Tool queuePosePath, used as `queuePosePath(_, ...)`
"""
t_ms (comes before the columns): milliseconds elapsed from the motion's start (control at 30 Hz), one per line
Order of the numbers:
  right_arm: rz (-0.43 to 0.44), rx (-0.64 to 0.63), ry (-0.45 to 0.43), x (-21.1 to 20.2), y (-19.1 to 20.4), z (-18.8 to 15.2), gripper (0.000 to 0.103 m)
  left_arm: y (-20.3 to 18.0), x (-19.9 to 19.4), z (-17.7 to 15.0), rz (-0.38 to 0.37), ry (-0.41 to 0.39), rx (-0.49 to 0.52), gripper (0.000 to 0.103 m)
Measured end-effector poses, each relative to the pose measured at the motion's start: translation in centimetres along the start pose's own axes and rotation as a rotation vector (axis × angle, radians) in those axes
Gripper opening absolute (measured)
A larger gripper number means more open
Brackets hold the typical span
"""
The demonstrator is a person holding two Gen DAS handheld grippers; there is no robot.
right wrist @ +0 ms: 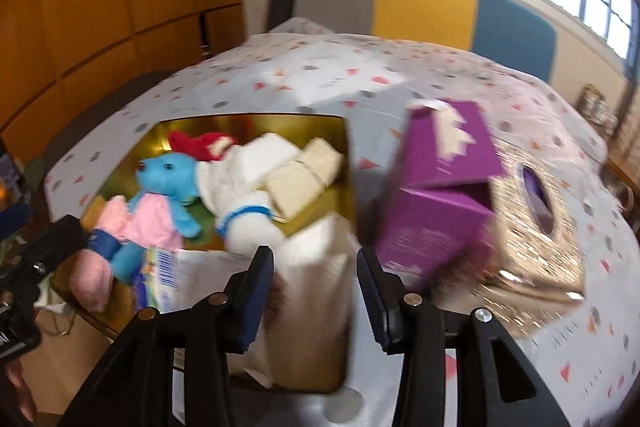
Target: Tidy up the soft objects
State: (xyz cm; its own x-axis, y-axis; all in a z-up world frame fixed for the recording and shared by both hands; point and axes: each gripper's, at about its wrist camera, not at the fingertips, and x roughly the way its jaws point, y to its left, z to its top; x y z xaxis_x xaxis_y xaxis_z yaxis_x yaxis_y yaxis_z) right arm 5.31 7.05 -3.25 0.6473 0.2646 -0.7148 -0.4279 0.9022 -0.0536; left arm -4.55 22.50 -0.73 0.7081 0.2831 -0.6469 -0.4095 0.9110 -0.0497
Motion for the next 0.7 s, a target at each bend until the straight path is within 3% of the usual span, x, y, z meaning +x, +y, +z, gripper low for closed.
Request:
queuePosePath(233, -0.113, 0.037, -0.056, -2.4, -2.4, -2.1, 0.044, -1.5, -0.4, -0.8, -0.030, 0.001, 0.009, 0.103)
queuePosePath(433, -0.135, 0.110, -0.095, -3.7, -4.5, -2.1, 0.044, -3.1, -1.1, -0.7, -0.026, -0.034, 0.037, 0.103)
queuePosePath(567, -0.141, 0.145, -0.084, -3.4, -5.5, -2.5, 0.044, -3.7, -1.2, -0.5, 0.031, -0.069, 0.052, 0.103)
queuePosePath(700, -0.147, 0.173, -0.080, -3.3, -6.2, -3.0, 0.044, -4.0, -0.9, -0.9, 0.033, -0.066, 0.047, 0.103)
